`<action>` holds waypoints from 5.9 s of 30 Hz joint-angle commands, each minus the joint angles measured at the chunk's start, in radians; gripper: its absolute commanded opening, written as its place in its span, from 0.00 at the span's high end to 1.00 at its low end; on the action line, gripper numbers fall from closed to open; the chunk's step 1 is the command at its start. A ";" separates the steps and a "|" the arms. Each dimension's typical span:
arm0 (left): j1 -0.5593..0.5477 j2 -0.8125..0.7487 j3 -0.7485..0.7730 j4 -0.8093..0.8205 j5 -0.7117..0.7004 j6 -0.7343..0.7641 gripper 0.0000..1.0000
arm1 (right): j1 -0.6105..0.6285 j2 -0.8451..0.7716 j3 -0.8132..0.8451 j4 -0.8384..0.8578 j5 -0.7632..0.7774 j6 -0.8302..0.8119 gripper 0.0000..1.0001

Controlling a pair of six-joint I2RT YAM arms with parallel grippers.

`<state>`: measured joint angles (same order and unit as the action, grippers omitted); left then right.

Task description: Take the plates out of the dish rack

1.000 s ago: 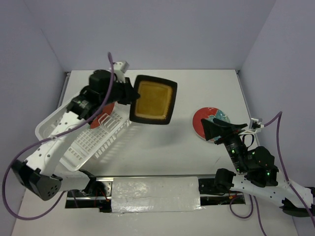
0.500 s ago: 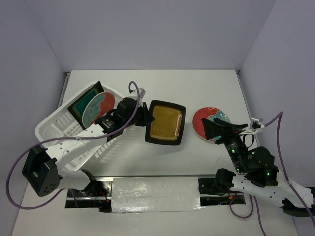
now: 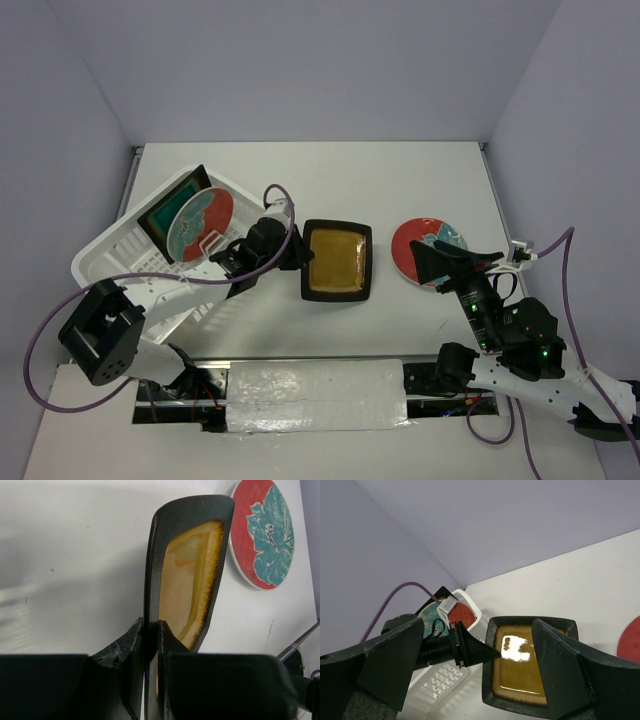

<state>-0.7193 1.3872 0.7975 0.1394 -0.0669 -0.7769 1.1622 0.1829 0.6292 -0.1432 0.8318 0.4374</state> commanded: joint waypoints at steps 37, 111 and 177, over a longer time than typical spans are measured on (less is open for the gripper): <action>-0.075 0.113 -0.169 0.296 -0.149 -0.099 0.44 | 0.001 0.000 0.007 0.019 0.013 0.004 0.05; 0.482 0.118 0.628 -0.902 -0.471 0.949 0.52 | 0.001 -0.026 -0.019 0.076 -0.095 -0.066 0.05; 0.446 -0.382 0.596 -0.311 0.653 0.374 1.00 | -0.001 0.134 -0.079 0.329 -0.388 -0.278 0.03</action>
<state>-0.2619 1.0355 1.4612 -0.6498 0.2928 -0.1684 1.1622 0.2520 0.5537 0.0700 0.5674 0.2447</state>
